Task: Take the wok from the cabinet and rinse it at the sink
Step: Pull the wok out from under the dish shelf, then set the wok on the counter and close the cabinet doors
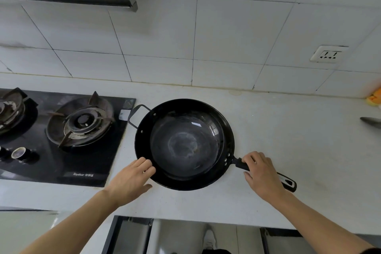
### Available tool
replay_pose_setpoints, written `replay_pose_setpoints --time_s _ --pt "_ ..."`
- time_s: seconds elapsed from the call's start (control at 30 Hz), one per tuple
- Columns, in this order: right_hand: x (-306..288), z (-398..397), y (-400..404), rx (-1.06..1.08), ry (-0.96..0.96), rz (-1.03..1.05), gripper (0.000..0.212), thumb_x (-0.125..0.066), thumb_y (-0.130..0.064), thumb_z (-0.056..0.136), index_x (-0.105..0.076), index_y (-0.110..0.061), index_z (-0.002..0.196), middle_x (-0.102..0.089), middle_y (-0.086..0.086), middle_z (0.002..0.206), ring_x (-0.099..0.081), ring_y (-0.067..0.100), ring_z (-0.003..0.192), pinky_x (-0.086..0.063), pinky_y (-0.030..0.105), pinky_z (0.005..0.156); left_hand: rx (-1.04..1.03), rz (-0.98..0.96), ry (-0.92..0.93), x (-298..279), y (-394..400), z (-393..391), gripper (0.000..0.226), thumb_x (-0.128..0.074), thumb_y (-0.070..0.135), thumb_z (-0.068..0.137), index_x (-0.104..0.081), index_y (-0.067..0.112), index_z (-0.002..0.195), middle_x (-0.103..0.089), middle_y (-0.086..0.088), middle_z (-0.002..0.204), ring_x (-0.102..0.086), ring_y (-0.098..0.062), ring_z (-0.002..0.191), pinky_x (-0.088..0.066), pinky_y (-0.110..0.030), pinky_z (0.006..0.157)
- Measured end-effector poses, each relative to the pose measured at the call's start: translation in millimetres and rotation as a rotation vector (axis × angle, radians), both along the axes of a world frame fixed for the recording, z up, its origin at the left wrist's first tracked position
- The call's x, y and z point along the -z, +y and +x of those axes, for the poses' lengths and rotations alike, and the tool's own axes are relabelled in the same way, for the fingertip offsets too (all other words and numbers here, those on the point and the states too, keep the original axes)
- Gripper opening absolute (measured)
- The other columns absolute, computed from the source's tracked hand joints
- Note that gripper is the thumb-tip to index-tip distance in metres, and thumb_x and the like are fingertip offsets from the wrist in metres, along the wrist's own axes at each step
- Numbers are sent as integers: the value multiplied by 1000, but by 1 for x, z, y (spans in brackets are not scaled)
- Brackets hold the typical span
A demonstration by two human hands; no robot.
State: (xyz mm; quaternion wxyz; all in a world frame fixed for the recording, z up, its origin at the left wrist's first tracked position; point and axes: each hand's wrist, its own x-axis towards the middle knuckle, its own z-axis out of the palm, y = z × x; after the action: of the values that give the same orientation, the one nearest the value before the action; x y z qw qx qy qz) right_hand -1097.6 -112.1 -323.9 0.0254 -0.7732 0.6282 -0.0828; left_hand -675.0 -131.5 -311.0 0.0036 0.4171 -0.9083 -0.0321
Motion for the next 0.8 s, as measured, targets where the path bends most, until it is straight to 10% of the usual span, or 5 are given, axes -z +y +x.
replay_pose_setpoints --time_s 0.27,0.8 --pt "-15 16 17 114 127 69 41 -70 -41 79 -58 -20 112 -57 0 105 -56 24 94 -45 39 79 -94 58 174 -23 11 -1 53 -43 70 87 -53 28 117 -51 14 114 -48 -8 103 -45 -23 90" --pt "-81 38 83 181 120 68 54 -37 -56 95 -45 -21 135 -46 5 135 -44 27 123 -41 44 97 -273 -60 284 -58 59 -33 61 -46 60 92 -37 26 142 -50 7 136 -49 -15 120 -44 -31 100"
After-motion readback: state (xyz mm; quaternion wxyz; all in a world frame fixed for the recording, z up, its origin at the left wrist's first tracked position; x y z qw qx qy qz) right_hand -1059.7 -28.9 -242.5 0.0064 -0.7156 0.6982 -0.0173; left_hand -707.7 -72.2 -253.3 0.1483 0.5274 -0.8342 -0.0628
